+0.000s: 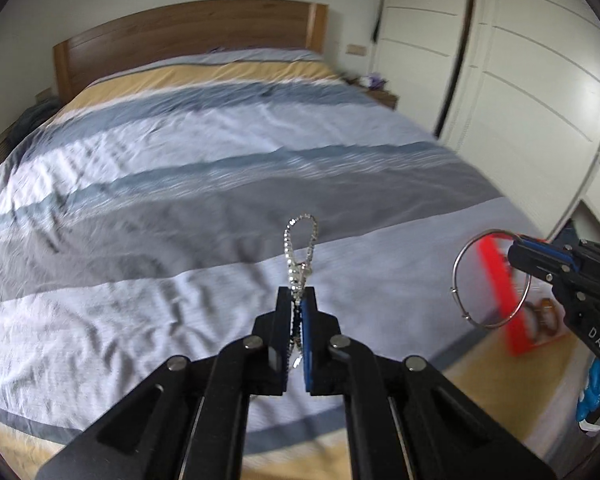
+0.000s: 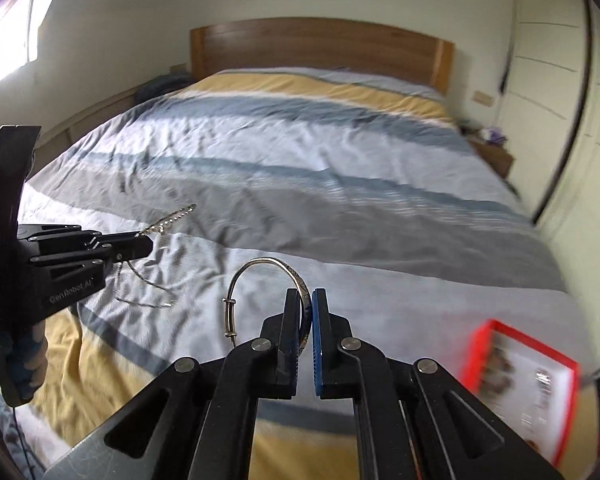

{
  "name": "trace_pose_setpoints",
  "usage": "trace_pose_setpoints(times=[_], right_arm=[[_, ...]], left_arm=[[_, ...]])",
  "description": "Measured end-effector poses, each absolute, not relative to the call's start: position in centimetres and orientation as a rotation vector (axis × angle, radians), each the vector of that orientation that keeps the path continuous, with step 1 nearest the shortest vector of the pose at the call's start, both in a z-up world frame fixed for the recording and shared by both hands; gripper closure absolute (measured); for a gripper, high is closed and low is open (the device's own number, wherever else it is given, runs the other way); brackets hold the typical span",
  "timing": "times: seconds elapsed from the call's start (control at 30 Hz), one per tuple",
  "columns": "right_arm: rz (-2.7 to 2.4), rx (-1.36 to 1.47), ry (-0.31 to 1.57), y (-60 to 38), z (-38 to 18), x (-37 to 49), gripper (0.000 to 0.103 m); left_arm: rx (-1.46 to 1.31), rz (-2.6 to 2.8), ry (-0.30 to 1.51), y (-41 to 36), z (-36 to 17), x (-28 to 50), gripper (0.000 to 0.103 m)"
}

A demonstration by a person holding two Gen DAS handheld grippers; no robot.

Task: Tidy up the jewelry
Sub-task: 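Carry the silver bangle and chain necklace into the red box and open both tools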

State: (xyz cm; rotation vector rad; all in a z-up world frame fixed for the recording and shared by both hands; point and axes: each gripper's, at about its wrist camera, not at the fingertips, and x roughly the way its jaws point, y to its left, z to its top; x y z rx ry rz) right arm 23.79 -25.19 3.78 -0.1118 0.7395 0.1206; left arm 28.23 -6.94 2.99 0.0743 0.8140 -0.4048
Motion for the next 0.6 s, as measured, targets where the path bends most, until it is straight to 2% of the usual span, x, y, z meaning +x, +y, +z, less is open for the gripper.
trace_pose_setpoints(times=[0.33, 0.6], right_arm=[[-0.069, -0.097, 0.716, -37.6, 7.3, 17.5, 0.097], [-0.176, -0.011, 0.741, -47.6, 4.2, 16.3, 0.097]], left_arm=[[0.073, -0.597, 0.788, -20.1, 6.2, 24.6, 0.099], [0.122, -0.720, 0.827, -32.9, 3.7, 23.3, 0.099]])
